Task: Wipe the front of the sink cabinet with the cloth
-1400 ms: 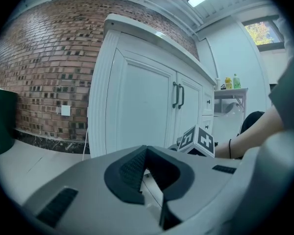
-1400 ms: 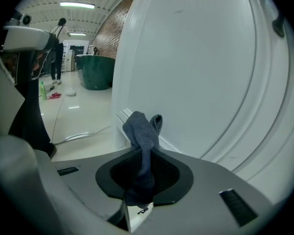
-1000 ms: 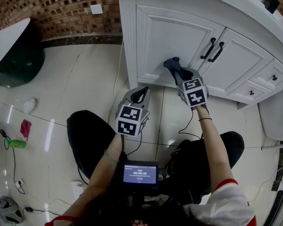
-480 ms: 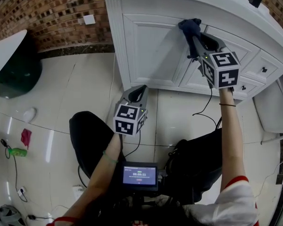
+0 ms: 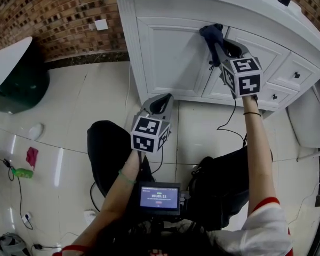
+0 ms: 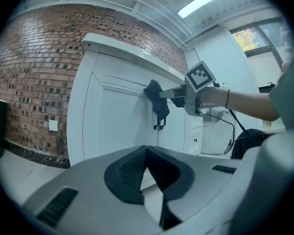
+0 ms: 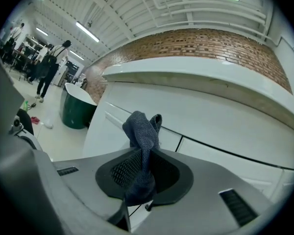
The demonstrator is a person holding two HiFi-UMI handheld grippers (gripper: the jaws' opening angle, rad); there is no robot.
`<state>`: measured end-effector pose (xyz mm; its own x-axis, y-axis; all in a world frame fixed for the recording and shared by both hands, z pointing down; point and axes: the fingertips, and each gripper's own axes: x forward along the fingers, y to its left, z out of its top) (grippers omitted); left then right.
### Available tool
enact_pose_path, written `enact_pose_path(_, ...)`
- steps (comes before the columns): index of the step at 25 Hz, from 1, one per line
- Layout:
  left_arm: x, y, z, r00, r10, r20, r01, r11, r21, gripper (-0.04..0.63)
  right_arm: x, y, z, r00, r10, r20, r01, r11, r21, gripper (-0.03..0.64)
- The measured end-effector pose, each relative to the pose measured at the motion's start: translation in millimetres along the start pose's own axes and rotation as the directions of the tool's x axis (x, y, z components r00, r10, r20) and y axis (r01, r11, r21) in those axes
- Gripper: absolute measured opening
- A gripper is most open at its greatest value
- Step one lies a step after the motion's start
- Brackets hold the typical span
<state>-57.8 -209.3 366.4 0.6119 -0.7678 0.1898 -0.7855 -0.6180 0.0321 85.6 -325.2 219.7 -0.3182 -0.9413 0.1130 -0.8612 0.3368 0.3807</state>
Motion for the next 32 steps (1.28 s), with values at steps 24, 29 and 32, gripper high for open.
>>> enact_pose_path(24,24.3,-6.7,-25.0,0.999,0.030,-0.039,-0.029,0.999,0.021,0.020,43.9,94.0,-232.8,0.927,0.155,-0.343,-0.145,0.988,0.055,0.064)
enact_pose_path(29,21.1,-1.3,-25.3,0.997,0.070,-0.017,-0.070,0.997,0.016,0.020,50.7,121.0,-292.5,0.876,0.194,-0.442,-0.187,0.981,0.061,0.064)
enact_pose_path(32,21.9,-2.6,-29.9,0.997,0.074,-0.033,-0.073,0.997,0.026,0.020,50.4,131.2,-316.5,0.854,0.214,-0.475,-0.187,0.977,0.104,0.064)
